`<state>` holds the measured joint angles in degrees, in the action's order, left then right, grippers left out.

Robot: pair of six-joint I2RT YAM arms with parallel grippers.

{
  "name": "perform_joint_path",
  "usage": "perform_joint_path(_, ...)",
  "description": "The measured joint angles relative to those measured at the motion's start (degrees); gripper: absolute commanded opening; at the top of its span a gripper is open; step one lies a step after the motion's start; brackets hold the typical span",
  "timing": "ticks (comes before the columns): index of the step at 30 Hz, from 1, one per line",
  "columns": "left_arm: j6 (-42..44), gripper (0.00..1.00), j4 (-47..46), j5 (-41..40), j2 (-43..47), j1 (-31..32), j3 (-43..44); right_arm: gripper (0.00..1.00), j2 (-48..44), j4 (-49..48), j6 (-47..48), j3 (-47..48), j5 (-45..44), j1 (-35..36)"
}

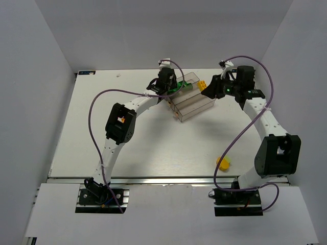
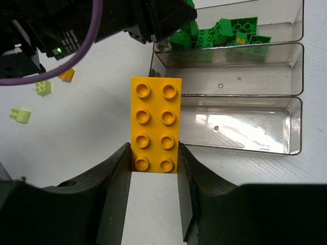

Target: Sort the legos into containers by color

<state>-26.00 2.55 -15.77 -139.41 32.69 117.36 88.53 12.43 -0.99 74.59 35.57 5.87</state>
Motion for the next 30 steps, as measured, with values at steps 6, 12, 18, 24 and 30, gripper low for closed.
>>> perform_joint_path(6,-1.09,0.47,-0.37,-0.17,0.00,-0.83,0.15,0.00,-0.09,-0.35,-0.02,-1.11,0.83,-0.57)
perform_joint_path(12,-1.88,0.60,-0.44,0.15,0.00,-0.85,0.15,0.00,-0.09,-0.46,0.00,-1.33,1.31,-0.61)
perform_joint_path(18,-2.19,0.63,-0.42,1.53,0.02,-0.87,0.15,0.00,-0.09,-0.31,0.79,-1.33,2.25,-0.61)
perform_joint_path(24,-2.14,0.56,-0.11,3.30,6.16,-1.66,-6.69,0.00,2.47,2.86,7.82,1.77,5.01,-0.46)
perform_joint_path(30,-5.20,0.74,-0.87,7.48,31.71,-6.91,-33.38,0.00,8.85,5.97,16.72,7.82,3.67,0.52)
